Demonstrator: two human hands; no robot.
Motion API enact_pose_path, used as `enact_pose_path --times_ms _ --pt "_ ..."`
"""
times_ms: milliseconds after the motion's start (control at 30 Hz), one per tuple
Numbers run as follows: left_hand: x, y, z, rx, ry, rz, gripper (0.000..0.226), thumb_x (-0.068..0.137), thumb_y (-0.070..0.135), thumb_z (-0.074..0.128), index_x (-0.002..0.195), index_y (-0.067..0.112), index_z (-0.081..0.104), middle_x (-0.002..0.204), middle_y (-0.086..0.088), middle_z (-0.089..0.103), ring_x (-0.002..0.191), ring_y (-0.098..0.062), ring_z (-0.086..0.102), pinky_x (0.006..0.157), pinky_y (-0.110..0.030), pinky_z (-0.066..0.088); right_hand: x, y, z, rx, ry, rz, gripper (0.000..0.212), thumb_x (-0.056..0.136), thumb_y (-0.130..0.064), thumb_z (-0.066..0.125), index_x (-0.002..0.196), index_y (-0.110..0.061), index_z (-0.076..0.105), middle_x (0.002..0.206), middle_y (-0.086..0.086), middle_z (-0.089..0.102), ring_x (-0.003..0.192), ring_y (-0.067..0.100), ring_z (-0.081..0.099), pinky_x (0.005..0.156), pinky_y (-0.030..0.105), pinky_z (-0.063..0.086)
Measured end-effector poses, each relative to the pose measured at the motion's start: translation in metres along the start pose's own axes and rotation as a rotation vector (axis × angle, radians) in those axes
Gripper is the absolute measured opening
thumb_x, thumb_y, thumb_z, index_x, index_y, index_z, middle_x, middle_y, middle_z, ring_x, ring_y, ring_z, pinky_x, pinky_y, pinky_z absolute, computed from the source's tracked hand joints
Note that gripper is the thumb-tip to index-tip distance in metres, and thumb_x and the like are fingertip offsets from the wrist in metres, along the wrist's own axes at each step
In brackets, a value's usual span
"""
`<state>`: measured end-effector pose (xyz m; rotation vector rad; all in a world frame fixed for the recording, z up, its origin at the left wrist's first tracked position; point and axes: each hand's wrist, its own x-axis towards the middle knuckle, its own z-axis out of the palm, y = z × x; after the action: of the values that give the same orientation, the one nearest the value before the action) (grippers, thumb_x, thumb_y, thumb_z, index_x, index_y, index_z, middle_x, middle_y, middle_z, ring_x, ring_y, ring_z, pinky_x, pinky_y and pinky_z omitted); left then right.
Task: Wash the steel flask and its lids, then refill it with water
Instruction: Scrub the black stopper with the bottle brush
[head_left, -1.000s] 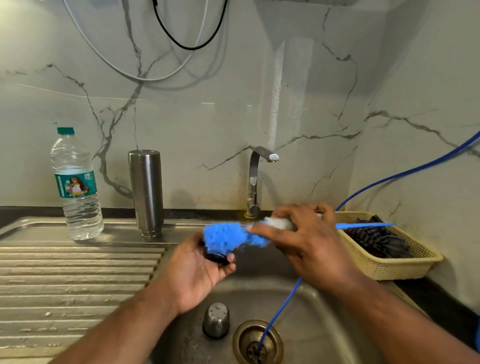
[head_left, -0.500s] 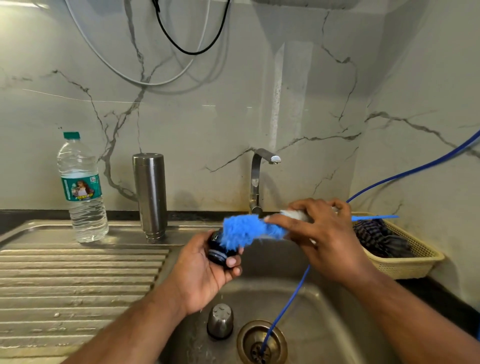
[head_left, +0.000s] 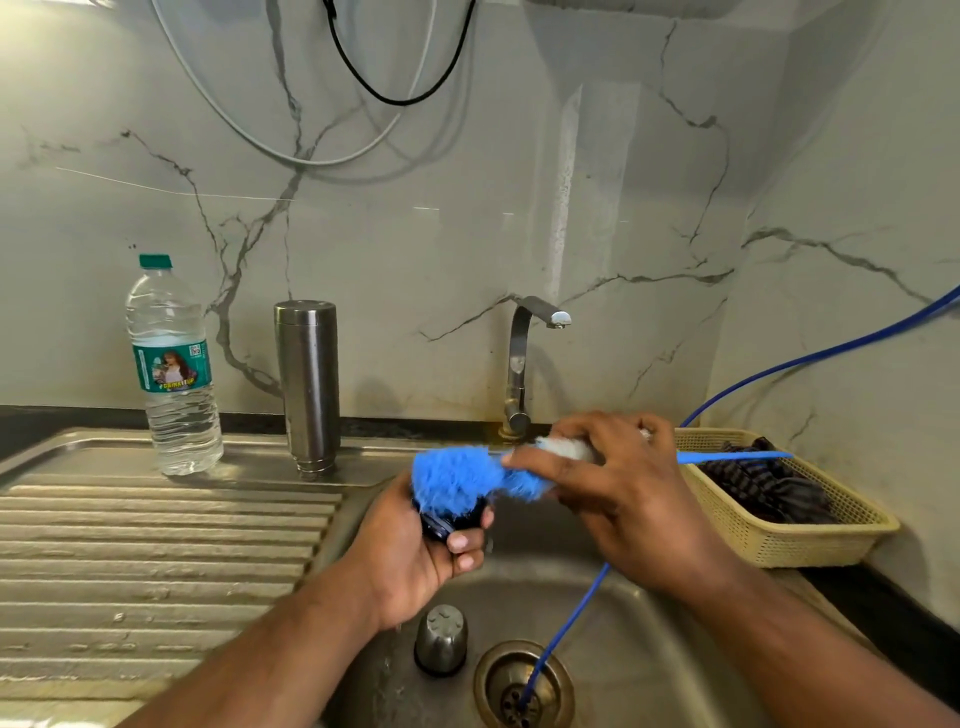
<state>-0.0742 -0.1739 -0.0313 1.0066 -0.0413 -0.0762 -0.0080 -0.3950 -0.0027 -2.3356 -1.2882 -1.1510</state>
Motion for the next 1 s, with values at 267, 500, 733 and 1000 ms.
enact_pose_path --times_ms 267,500,733,1000 --pt "-0.002 -0.001 0.001 0.004 -0.021 -0.025 0.045 0.107 0.038 0.026 0.110 0.006 0.057 0.079 -0.015 0.057 0.052 -0.013 0.035 0.047 -0.027 0.034 -0.001 0.007 -0.001 0.015 0.048 0.063 0.053 0.094 -0.026 0.059 0.137 -0.056 0.050 0.122 -0.004 0.057 0.112 0.020 0.056 0.091 0.040 0.026" --pt "-0.002 -0.001 0.006 0.007 -0.017 -0.035 0.043 0.105 0.035 0.027 0.110 0.003 0.057 0.079 -0.017 0.058 0.053 -0.015 0.036 0.047 -0.028 0.034 -0.005 0.023 -0.003 0.005 0.086 0.125 0.064 0.089 -0.017 0.074 0.136 -0.056 0.052 0.120 -0.004 0.057 0.112 0.017 0.053 0.092 0.043 0.028" --pt "-0.002 -0.001 0.006 -0.048 0.041 -0.021 0.044 0.106 0.034 0.030 0.122 0.004 0.057 0.085 -0.019 0.060 0.060 -0.019 0.043 0.054 -0.031 0.039 0.001 0.009 -0.008 -0.087 0.039 0.049 0.048 0.096 -0.028 0.057 0.135 -0.056 0.054 0.122 -0.004 0.058 0.112 0.019 0.056 0.091 0.043 0.028" --pt "-0.002 0.007 0.012 -0.417 0.045 0.117 0.046 0.099 0.026 0.051 0.133 -0.004 0.056 0.126 -0.031 0.066 0.108 -0.040 0.071 0.088 -0.056 0.059 0.002 -0.005 -0.002 -0.061 0.056 0.214 0.068 0.086 -0.029 0.079 0.142 -0.051 0.049 0.113 -0.004 0.059 0.091 0.017 0.059 0.075 0.036 0.045"
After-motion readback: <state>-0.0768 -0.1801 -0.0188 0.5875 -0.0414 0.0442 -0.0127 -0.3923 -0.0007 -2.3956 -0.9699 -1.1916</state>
